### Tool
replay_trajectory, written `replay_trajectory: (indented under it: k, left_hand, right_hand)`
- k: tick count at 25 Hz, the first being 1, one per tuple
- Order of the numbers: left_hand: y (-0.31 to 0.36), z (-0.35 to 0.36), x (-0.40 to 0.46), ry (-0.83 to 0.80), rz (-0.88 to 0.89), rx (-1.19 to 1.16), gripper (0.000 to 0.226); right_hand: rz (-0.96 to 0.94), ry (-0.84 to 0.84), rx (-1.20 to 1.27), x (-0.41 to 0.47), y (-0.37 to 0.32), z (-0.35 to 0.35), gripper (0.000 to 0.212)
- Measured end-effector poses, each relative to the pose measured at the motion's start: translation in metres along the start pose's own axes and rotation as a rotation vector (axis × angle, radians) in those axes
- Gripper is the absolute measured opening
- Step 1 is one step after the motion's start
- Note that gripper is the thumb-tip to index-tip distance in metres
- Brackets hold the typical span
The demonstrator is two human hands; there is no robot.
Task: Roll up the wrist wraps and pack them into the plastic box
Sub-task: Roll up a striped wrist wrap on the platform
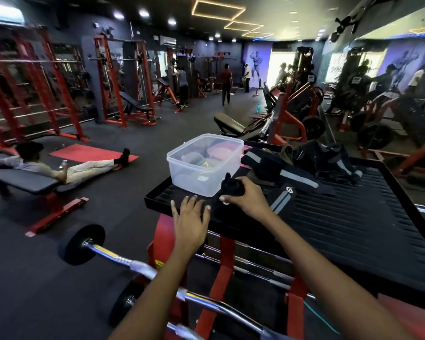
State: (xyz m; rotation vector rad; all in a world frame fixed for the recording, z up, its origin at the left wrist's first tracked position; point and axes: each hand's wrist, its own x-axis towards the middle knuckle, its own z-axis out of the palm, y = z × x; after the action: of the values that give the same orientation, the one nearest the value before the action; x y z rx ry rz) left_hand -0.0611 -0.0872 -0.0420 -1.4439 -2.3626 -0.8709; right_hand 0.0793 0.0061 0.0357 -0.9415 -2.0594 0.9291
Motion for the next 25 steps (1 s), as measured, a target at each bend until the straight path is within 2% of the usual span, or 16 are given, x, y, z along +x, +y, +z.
replay_trajectory:
  k: [5,10,13,15,17,19,20,22,24,25]
  left_hand:
    - [-0.008,0.004,-0.001,0.020,0.028,-0.042,0.055]
    - [-0.007,0.005,0.000,0.035,0.026,-0.027,0.055]
    - [-0.006,0.000,0.000,-0.003,0.027,-0.020,0.059]
    - [0.001,-0.005,0.005,-0.012,-0.063,-0.122,0.056]
    - [0.019,-0.017,0.008,0.103,-0.177,-0.374,0.048]
    - [0.046,-0.030,0.003,0.319,-0.052,-0.548,0.040]
    - [0.061,-0.034,-0.002,0.342,0.067,-0.571,0.034]
    - [0.089,-0.031,-0.010,0.200,0.251,-0.587,0.026]
    - [0.114,-0.019,-0.014,-0.070,0.200,-0.554,0.028]
    - [0.123,-0.011,-0.015,-0.215,0.116,-0.507,0.034]
  right_hand:
    - [0.067,-0.148,-0.136,0.018,0.010,0.016,0.064]
    - [0.069,-0.191,-0.159,0.015,0.009,0.015,0.074]
    - [0.026,-0.197,-0.165,0.009,0.007,0.007,0.064]
    - [0.025,-0.147,-0.126,0.004,0.010,-0.010,0.048]
    - [0.069,-0.005,-0.094,0.001,0.015,-0.034,0.032]
    - [0.207,0.144,-0.152,-0.003,0.028,-0.060,0.027]
    - [0.313,0.178,-0.245,-0.006,0.035,-0.071,0.029]
    - [0.529,0.110,-0.364,-0.018,0.044,-0.085,0.038]
    - [0.637,-0.016,-0.272,-0.032,0.045,-0.083,0.044]
    - [0.607,-0.030,-0.227,-0.035,0.046,-0.080,0.044]
